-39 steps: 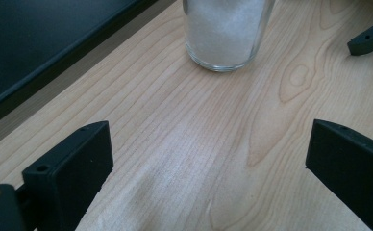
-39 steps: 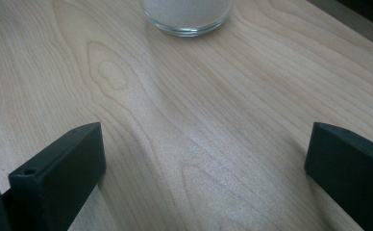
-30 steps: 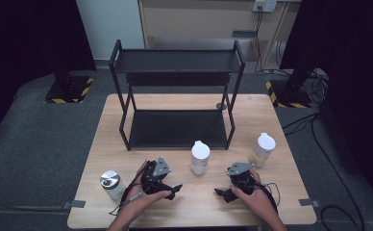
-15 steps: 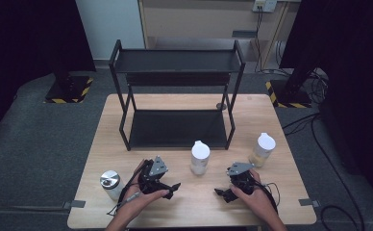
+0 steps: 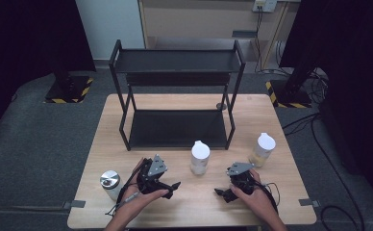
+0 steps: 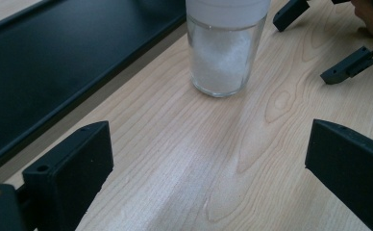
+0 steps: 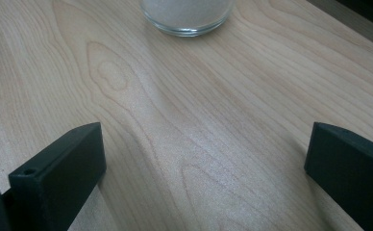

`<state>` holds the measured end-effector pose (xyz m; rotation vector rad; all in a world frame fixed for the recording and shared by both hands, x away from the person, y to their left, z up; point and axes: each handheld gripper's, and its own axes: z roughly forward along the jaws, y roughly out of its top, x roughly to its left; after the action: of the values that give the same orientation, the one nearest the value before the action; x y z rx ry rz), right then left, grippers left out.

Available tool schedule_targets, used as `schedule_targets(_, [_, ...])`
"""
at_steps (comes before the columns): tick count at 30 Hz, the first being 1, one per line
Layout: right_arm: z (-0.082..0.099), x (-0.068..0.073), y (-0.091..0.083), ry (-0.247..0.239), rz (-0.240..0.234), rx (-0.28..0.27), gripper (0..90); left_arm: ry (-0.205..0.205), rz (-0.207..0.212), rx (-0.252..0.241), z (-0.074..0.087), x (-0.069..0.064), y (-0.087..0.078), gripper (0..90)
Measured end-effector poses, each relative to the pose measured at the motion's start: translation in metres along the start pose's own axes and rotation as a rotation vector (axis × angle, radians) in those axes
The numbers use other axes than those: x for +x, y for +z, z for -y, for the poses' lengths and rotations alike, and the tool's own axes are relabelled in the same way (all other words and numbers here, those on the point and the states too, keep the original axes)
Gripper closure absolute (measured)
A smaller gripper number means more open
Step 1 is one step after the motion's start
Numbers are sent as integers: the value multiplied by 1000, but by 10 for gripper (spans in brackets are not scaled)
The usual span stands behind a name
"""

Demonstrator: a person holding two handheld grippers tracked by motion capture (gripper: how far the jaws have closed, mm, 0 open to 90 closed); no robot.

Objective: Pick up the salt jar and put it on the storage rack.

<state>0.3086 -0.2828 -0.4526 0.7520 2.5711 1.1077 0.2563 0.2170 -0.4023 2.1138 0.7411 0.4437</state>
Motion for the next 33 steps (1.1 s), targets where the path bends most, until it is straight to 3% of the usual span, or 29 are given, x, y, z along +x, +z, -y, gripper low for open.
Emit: schedule_targets(33, [0, 0, 0, 0, 0, 0, 10, -16, -82, -86, 2, 5, -56, 17])
